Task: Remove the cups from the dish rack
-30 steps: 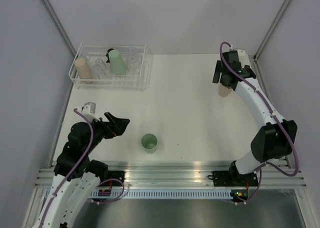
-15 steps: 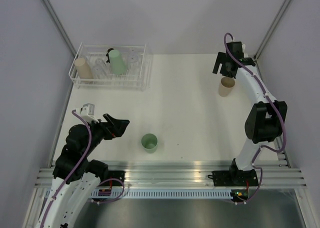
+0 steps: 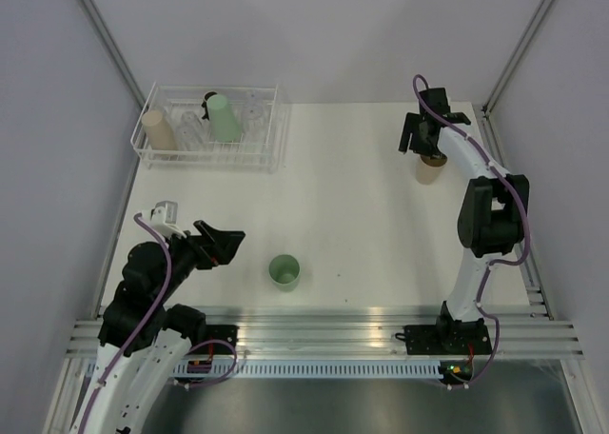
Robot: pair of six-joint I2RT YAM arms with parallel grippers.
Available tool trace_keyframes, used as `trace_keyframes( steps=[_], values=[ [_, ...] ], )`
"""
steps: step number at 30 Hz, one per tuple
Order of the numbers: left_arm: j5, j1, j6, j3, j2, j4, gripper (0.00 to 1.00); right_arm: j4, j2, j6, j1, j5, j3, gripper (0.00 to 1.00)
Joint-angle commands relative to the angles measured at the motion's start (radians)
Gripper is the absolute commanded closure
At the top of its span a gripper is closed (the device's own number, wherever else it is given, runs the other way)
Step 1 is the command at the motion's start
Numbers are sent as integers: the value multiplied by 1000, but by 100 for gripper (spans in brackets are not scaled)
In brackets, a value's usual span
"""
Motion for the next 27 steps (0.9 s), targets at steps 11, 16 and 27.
trace_keyframes(
  steps=[11,16,27],
  values=[
    [0,4,-25,-7,-40,-53,0,-39,66,-39,14,-50,50,99],
    [-9,4,-23,-7,-34,-50,0,-86,-23,-73,80,-53,43,99],
    [-28,4,0,20,52,-14,0,-99,-375,-127,546,-157,-360,99]
  ],
)
